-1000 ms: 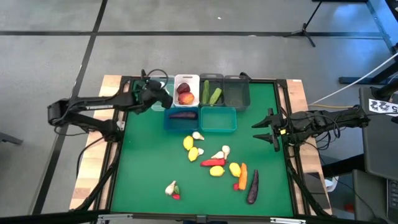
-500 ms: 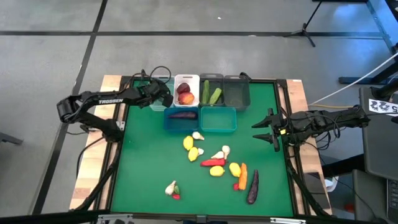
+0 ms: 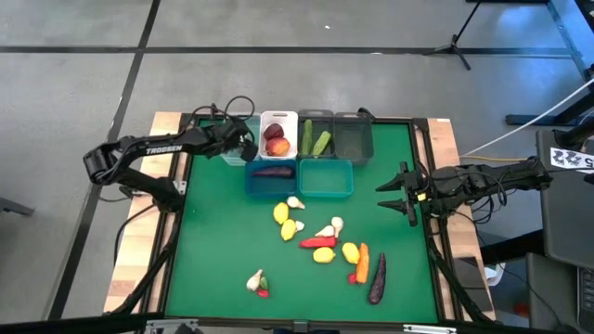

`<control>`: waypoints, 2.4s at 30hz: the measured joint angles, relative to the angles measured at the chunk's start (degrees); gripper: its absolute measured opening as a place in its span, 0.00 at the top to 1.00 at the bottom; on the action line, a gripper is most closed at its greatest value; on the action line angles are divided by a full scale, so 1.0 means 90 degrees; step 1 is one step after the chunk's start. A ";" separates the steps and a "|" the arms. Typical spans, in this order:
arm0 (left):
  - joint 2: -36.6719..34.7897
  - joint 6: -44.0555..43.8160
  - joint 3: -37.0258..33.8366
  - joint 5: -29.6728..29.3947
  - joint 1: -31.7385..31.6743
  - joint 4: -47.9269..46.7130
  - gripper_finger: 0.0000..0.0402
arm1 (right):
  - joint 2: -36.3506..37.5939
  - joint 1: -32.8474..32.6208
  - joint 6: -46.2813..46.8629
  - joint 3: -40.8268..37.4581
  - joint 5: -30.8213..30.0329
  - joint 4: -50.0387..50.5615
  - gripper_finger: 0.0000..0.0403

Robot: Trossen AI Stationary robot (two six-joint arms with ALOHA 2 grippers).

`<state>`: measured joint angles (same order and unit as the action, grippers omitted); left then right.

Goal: Sort produce into baskets
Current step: Put the garlic into the transparent bin

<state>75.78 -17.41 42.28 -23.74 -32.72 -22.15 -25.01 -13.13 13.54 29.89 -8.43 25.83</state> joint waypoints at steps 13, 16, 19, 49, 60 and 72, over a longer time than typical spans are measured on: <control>-0.1300 0.0982 0.0007 0.1906 0.2724 0.1027 0.34 | 0.0001 0.0000 0.0017 0.0000 0.0000 0.0009 0.48; -0.1146 0.1028 0.0007 0.1867 0.3571 0.1177 0.34 | 0.0001 0.0002 0.0017 0.0000 0.0000 0.0008 0.48; -0.0886 0.0755 0.0007 0.1789 0.4379 0.1206 0.34 | 0.0001 0.0002 0.0017 0.0000 0.0000 0.0004 0.48; 0.2038 -0.3703 0.0084 -0.0263 0.8737 0.2357 0.34 | -0.0001 0.0002 0.0121 0.0001 0.0003 0.0006 0.48; 0.2184 -0.3821 0.0570 -0.0205 0.8976 0.2354 0.34 | -0.0001 0.0002 0.0129 0.0000 0.0005 0.0052 0.48; 0.2477 -0.4255 0.0571 -0.0435 0.9087 0.2143 0.34 | -0.0001 0.0001 0.0156 0.0002 0.0002 0.0108 0.48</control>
<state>98.07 -55.71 47.42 -27.66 49.06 -2.87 -25.02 -13.11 14.95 29.91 -8.40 26.81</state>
